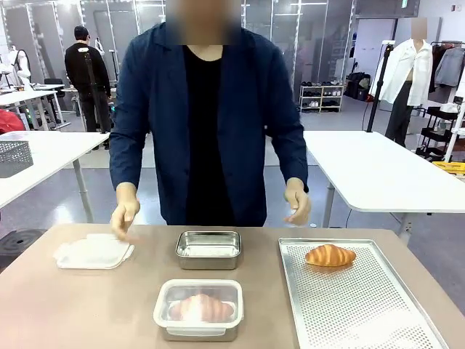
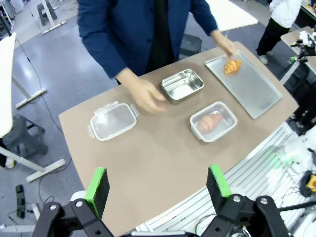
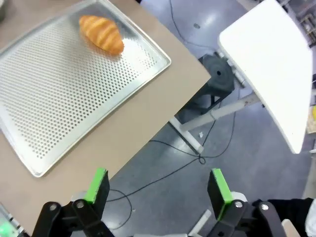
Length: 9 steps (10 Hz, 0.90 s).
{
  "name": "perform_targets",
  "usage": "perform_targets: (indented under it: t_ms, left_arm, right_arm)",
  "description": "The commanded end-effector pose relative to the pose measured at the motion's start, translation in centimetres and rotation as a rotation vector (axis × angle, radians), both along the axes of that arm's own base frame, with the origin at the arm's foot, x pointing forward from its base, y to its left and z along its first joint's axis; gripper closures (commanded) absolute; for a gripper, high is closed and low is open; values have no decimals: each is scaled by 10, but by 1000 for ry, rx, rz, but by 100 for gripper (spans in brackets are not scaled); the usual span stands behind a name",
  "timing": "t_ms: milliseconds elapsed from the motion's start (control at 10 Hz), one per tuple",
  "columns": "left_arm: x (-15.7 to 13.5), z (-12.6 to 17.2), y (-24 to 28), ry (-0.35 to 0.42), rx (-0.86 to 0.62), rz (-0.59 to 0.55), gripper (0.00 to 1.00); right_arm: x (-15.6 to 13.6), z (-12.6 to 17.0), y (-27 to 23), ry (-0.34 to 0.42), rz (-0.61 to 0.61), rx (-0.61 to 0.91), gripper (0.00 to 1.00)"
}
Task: Place the bread into the airtight container.
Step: Pick up a Butter Roll and place it into an empty Airtight Container.
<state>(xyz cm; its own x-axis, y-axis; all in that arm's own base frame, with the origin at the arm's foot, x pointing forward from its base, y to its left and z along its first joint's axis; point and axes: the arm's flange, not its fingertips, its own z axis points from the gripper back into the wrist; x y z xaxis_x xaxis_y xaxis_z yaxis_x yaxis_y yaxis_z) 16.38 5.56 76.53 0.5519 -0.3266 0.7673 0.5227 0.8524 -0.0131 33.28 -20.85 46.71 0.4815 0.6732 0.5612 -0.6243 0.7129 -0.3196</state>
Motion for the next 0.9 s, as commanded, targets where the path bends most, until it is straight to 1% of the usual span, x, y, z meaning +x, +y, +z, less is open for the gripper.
perform_targets:
  t_ms: [0,200,300,400,600,800]
  left_arm:
    - [-1,1,0,-3,-1,-8,0]
    - [-1,1,0,-3,-1,-8,0]
    - [-1,1,0,-3,-1,-8,0]
    - [-1,1,0,-3,-1,-8,0]
    - [-1,1,0,-3,-1,-8,0]
    - [-1,1,0,-3,-1,-8,0]
  right_arm:
    - [-15,25,51,27,36,-86,0]
    - [6,51,92,42,92,-192,0]
    - [18,60,113,69,122,-249,0]
    - [41,70,142,101,163,-308,0]
    - [81,77,191,173,235,-411,0]
    - [115,77,227,198,297,-454,0]
